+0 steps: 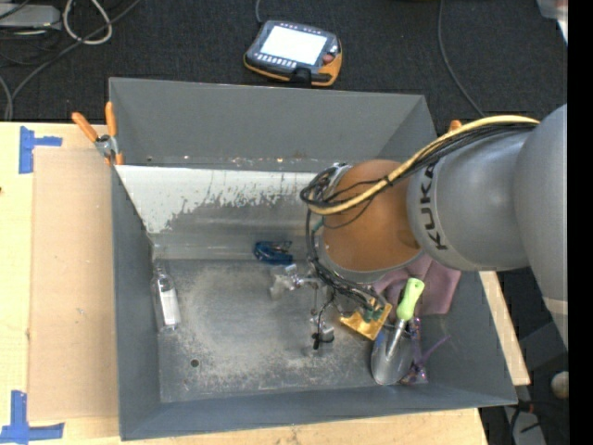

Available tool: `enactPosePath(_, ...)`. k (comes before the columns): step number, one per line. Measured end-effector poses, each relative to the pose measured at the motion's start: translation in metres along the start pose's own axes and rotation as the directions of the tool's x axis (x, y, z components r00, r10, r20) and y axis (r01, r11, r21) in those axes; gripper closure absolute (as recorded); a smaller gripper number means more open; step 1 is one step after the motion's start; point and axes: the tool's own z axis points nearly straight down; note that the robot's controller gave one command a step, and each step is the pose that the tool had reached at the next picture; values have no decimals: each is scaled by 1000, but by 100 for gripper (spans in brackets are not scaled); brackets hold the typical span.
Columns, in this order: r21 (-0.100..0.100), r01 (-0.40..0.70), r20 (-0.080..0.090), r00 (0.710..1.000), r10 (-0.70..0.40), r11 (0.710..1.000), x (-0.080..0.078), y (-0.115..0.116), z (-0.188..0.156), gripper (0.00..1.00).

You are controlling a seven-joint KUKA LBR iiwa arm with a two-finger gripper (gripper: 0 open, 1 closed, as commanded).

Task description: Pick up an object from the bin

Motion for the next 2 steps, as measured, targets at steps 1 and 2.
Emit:
enactPosePath(1,1,-2,-1,1000,2,1000,0,-1,0,0)
enactPosePath(2,0,49,0,999,-49,999,14,-91,-7,0)
